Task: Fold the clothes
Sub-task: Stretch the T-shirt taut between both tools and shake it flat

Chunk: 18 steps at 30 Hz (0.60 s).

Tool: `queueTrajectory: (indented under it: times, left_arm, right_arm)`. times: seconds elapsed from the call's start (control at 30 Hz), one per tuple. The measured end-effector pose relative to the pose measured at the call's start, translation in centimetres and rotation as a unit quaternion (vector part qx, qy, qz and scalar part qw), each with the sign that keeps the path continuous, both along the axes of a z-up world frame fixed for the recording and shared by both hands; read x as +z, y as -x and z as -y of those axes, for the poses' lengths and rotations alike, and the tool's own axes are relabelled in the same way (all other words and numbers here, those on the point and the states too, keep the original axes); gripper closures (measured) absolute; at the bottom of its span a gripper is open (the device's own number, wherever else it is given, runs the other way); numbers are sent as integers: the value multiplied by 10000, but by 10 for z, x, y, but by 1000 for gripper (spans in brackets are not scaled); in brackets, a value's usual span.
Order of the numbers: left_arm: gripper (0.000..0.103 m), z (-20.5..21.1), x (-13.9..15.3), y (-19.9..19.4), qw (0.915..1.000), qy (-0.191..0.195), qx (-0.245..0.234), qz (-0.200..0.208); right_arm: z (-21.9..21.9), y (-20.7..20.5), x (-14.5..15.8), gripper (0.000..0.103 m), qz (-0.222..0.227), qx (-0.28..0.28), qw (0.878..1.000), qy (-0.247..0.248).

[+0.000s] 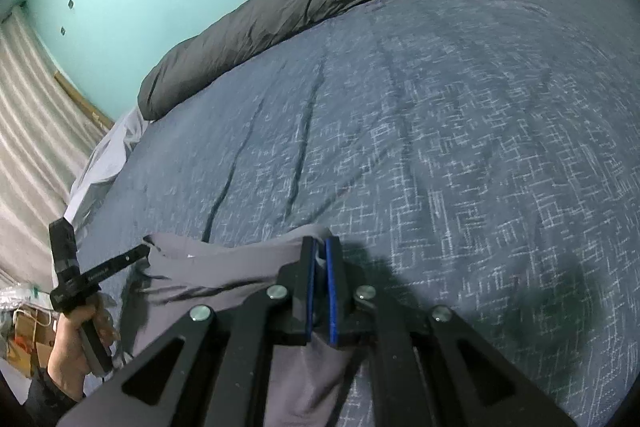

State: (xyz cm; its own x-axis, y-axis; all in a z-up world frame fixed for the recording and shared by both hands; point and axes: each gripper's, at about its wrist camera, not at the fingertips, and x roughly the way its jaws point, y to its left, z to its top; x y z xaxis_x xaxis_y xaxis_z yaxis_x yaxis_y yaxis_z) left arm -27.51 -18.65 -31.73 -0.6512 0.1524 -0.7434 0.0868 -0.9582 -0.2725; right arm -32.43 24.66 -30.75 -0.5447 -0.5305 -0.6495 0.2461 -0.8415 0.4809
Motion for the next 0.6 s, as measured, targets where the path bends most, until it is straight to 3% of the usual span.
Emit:
queueTrajectory:
  times: [0.23,0.37,0.6]
  left_arm:
    - [99,5,30,-7,9988,-8,160,-466]
    - [99,14,44,-7,9970,-210,312,-675]
    - [97,8,28,8,9989,-153,229,-384]
  right_arm:
    - [2,-4,9,98,-288,-59,9996,32]
    - [3,-6,18,98,-547,-51,9984,137]
    - [5,5,4,98,-318,-88,9993,185]
